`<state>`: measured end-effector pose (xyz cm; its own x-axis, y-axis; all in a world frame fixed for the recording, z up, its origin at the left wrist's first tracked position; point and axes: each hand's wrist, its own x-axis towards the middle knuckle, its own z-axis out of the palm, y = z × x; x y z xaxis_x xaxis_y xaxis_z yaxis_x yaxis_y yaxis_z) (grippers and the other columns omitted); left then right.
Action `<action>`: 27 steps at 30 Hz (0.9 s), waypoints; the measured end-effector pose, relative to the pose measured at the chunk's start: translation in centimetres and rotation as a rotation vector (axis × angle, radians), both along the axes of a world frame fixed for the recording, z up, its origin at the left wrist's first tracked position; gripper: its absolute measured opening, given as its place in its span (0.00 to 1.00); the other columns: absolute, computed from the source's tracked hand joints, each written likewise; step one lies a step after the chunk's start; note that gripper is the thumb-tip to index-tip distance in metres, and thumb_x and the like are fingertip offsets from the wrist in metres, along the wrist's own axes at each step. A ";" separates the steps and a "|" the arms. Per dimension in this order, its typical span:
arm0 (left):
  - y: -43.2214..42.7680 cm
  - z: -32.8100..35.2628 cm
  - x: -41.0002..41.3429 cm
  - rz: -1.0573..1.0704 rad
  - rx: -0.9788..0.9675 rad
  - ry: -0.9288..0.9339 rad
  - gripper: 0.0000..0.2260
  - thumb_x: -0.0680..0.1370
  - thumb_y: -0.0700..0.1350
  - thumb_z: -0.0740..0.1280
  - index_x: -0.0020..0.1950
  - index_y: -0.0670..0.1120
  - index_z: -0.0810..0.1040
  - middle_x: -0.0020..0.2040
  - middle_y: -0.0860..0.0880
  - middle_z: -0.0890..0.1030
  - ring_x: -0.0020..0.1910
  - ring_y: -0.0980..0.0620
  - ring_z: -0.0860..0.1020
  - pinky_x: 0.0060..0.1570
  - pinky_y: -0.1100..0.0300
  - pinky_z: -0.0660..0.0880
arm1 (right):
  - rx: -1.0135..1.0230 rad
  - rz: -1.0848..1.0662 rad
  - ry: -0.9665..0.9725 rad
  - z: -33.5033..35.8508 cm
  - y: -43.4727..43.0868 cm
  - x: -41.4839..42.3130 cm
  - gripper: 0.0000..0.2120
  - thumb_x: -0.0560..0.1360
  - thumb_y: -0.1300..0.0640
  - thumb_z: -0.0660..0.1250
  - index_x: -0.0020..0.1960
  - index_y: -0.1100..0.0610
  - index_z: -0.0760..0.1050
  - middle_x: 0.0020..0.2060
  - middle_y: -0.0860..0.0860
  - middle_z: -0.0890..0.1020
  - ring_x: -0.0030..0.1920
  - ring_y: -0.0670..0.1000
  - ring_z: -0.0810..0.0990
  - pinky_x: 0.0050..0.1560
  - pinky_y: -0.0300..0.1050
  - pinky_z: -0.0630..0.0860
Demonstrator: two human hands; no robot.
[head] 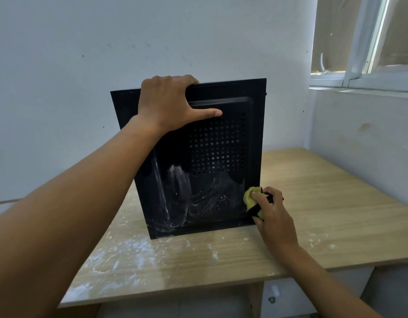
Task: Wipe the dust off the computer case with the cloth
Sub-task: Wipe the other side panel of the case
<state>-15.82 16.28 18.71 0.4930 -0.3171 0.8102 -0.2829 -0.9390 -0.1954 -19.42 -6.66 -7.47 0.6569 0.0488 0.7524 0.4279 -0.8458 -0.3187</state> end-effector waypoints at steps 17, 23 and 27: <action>0.1 -0.1 0.2 0.012 0.010 -0.023 0.43 0.62 0.82 0.55 0.62 0.53 0.79 0.50 0.53 0.84 0.49 0.46 0.82 0.46 0.56 0.67 | 0.140 0.019 -0.030 1.4 0.0 0.2 0.29 0.60 0.71 0.77 0.59 0.58 0.77 0.60 0.56 0.69 0.46 0.52 0.75 0.41 0.40 0.74; 0.1 -0.1 0.3 0.013 0.011 -0.022 0.44 0.61 0.83 0.53 0.62 0.53 0.79 0.50 0.53 0.84 0.49 0.47 0.82 0.45 0.57 0.67 | 0.281 0.029 -0.143 12.0 1.0 0.7 0.23 0.67 0.68 0.74 0.60 0.58 0.76 0.59 0.57 0.70 0.51 0.48 0.70 0.52 0.38 0.69; 0.1 0.0 0.3 0.015 0.015 -0.022 0.45 0.61 0.83 0.52 0.62 0.53 0.79 0.50 0.53 0.84 0.49 0.48 0.82 0.45 0.57 0.67 | 0.344 0.053 -0.203 17.4 1.6 1.3 0.22 0.70 0.66 0.70 0.62 0.55 0.73 0.61 0.55 0.68 0.52 0.44 0.68 0.55 0.35 0.67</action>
